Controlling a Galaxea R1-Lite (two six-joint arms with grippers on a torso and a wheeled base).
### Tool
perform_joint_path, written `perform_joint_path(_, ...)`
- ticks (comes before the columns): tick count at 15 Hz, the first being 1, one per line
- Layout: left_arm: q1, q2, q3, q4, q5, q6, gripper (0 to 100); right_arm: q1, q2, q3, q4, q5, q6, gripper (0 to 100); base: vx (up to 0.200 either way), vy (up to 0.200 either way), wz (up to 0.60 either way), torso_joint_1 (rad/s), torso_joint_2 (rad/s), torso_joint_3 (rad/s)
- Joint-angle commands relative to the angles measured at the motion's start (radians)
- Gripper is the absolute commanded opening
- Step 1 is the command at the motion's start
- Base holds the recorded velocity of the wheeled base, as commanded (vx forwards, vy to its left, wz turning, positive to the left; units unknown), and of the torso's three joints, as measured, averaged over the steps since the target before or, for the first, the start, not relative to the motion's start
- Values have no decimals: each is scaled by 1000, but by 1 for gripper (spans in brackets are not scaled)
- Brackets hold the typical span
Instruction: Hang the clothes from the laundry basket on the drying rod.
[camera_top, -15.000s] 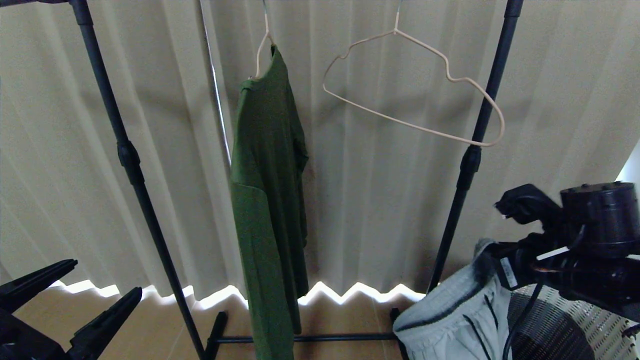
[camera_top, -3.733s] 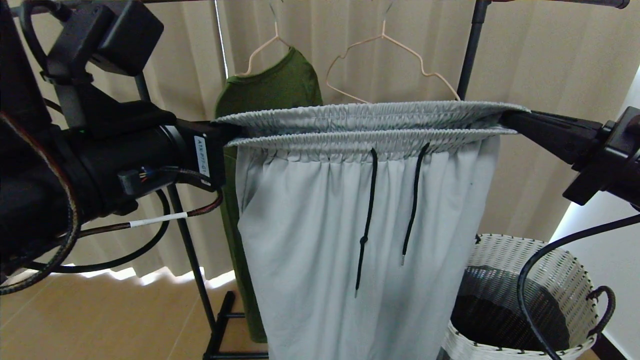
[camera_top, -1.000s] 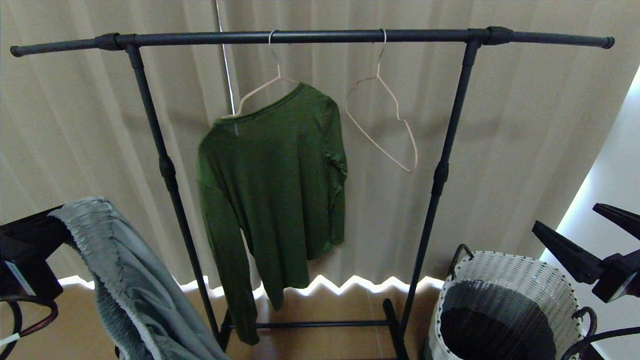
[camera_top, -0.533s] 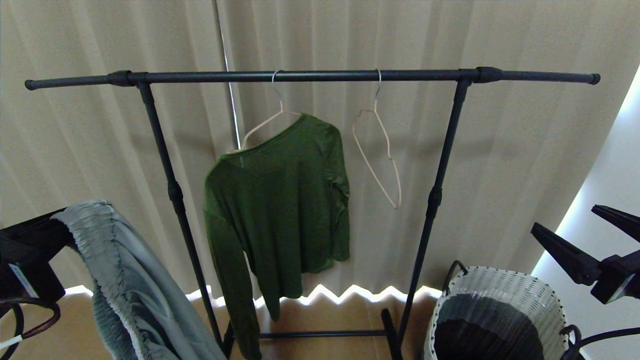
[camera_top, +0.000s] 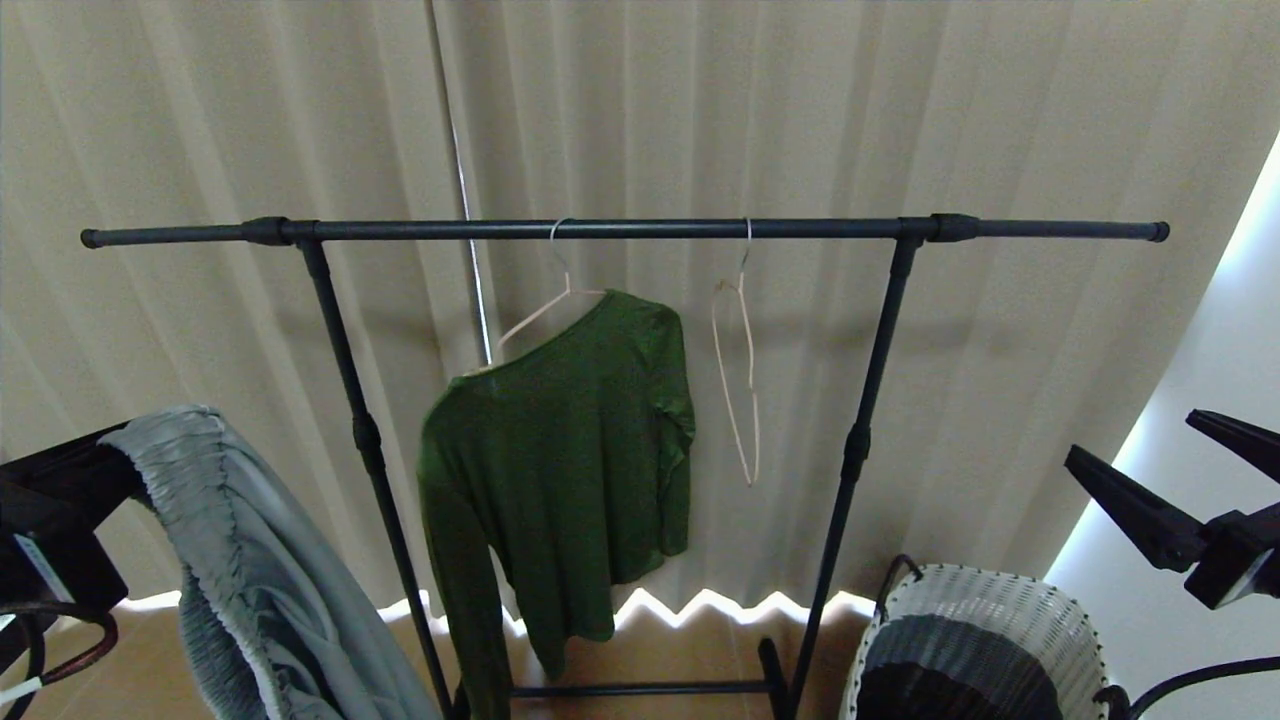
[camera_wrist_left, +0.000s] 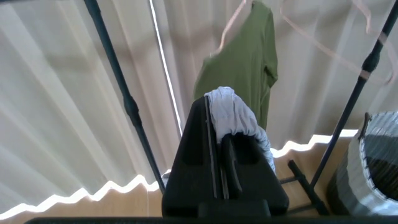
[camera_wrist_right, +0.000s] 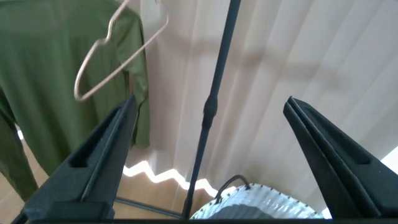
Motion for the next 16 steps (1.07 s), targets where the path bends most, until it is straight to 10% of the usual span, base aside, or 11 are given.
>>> perform_joint_path(1, 5, -20, 25, 4, 1, 5, 0, 2, -73, 36, 18, 2, -3, 100, 0, 0, 0, 173, -373, -203)
perform_joint_path(16, 16, -52, 114, -39, -1, 11, 0, -35, -84, -113, 299, 0, 0, 100, 0, 13, 0, 12, -26, -15)
